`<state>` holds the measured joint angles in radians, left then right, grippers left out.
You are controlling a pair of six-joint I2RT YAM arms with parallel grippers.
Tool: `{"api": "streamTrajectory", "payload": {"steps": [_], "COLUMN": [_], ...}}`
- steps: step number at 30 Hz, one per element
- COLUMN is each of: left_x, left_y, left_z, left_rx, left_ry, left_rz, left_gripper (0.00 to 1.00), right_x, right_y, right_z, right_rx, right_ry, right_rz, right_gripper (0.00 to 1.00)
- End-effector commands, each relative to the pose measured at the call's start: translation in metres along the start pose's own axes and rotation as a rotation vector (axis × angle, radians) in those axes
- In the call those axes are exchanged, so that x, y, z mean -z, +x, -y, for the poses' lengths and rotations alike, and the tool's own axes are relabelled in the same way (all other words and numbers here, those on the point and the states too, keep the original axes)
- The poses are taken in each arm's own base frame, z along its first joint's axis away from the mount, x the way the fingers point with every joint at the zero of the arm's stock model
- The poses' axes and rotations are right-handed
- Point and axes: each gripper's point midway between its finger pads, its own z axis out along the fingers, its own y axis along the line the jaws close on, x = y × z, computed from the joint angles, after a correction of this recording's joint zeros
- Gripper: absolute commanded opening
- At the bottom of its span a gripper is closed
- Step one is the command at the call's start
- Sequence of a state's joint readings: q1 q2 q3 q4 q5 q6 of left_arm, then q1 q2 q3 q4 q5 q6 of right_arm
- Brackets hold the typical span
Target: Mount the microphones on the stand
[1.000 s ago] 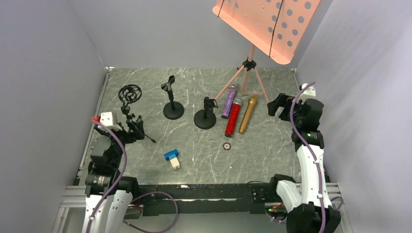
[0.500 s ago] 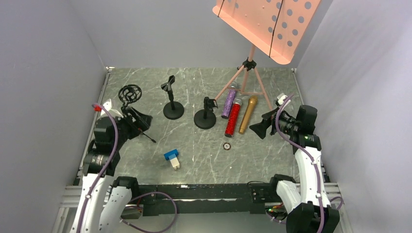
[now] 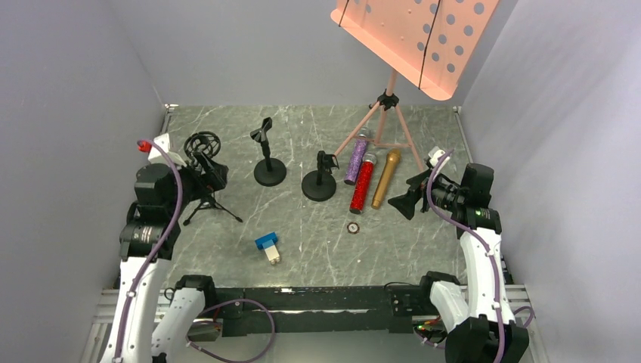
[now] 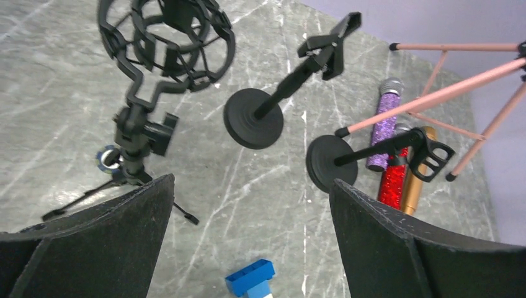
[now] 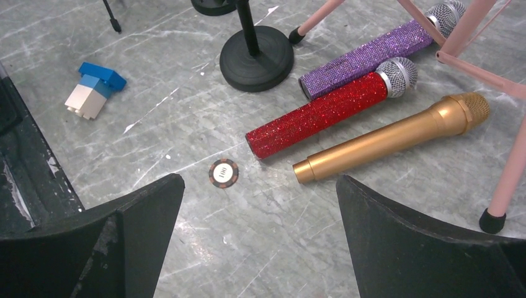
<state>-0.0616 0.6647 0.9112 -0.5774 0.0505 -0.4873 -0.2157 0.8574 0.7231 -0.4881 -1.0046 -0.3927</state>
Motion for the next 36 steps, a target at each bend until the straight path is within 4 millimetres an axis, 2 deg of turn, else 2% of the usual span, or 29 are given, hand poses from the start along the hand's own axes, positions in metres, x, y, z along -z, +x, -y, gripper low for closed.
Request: {"api": "streamTrajectory", "payload": {"steps": [1, 5, 8, 11, 13, 16, 23, 29, 33, 36], "left_x": [-0.010, -0.010, -0.002, -0.002, -0.008, -0.020, -0.046, -0.051, -0.052, -0.055], "left_y": [-0.024, -0.042, -0.062, -0.070, -0.065, -0.056, -0.033, -0.017, 0.005, 0.017], "left_z": [-0.011, -0.023, -0.029, -0.046, -0.049, -0.046, -0.066, -0.065, -0.072, -0.075], "left_rx": [-0.038, 0.037, -0.013, -0.109, -0.158, -0.209, -0.303, -0.309, -0.319, -0.356], "left_ry": [-0.024, -0.034, -0.091, -0.179, -0.172, -0.112, -0.207, -0.189, -0.169, -0.128], "left_rz": [0.007, 0.026, 0.077, 0.083, 0.054, 0.014, -0.094, -0.122, -0.118, -0.052], "left_gripper": [0.99, 0.99, 0.99, 0.99, 0.94, 0.93, 0.81, 0.83, 0.80, 0.79], "right_x": [0.006, 0.006, 0.006, 0.006, 0.006, 0.006, 0.007, 0.008, 0.008, 0.007], "right_y": [-0.018, -0.017, -0.017, -0.017, -0.017, -0.016, -0.018, -0.018, -0.018, -0.017], "right_z": [-0.001, 0.002, 0.003, 0.003, 0.004, 0.005, 0.004, 0.003, 0.003, 0.003], "right_rx": [0.087, 0.101, 0.103, 0.103, 0.102, 0.100, 0.111, 0.115, 0.116, 0.110], "right_ry": [0.005, 0.023, 0.030, 0.032, 0.032, 0.035, 0.037, 0.038, 0.036, 0.031], "right_rz": [0.033, 0.029, 0.028, 0.028, 0.028, 0.024, 0.028, 0.029, 0.030, 0.029], "right_gripper": [1.00, 1.00, 1.00, 1.00, 1.00, 1.00, 1.00, 1.00, 1.00, 1.00]}}
